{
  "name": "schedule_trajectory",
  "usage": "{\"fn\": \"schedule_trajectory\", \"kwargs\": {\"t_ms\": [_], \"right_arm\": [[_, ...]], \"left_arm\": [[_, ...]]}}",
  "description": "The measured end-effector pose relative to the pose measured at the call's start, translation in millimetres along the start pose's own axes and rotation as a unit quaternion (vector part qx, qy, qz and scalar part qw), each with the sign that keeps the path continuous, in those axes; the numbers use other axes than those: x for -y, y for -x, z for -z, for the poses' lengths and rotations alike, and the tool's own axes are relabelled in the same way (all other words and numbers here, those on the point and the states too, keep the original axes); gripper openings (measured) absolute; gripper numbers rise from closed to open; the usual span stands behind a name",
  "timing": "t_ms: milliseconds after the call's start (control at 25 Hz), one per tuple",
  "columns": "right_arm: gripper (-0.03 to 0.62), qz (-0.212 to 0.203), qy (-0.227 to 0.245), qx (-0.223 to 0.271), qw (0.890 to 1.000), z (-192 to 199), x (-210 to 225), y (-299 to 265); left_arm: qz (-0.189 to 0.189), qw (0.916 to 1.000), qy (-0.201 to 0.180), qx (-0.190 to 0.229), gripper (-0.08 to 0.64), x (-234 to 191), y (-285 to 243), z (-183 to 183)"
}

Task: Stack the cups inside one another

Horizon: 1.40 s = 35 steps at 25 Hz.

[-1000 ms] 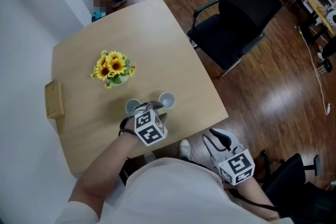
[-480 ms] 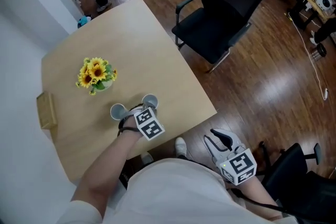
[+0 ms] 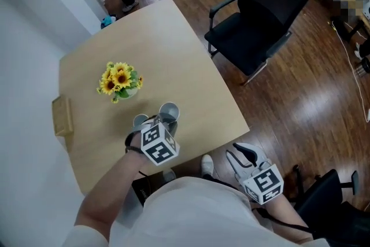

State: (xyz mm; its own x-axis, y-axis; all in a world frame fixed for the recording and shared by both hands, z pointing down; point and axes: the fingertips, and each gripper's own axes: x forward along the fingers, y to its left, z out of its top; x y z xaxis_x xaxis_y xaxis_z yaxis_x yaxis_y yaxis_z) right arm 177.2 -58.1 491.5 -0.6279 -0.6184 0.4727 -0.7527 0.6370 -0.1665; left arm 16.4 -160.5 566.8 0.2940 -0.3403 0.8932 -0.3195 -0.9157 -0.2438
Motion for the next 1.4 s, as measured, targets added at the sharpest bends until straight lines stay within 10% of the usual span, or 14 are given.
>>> {"fn": "schedule_trajectory", "kwargs": {"t_ms": [480,1400], "right_arm": [[0.114,-0.045,0.021,0.009,0.999,-20.7,-34.4,-43.8],[0.114,-0.022,0.003,-0.003,1.0,-19.5,-43.9,-56.9]], "left_arm": [[-0.032,0.997,0.07,-0.007,0.02,-46.1,80.8,78.5],[0.024,0.9955,0.08,-0.045,0.026,-22.8,25.7,131.3]]}}
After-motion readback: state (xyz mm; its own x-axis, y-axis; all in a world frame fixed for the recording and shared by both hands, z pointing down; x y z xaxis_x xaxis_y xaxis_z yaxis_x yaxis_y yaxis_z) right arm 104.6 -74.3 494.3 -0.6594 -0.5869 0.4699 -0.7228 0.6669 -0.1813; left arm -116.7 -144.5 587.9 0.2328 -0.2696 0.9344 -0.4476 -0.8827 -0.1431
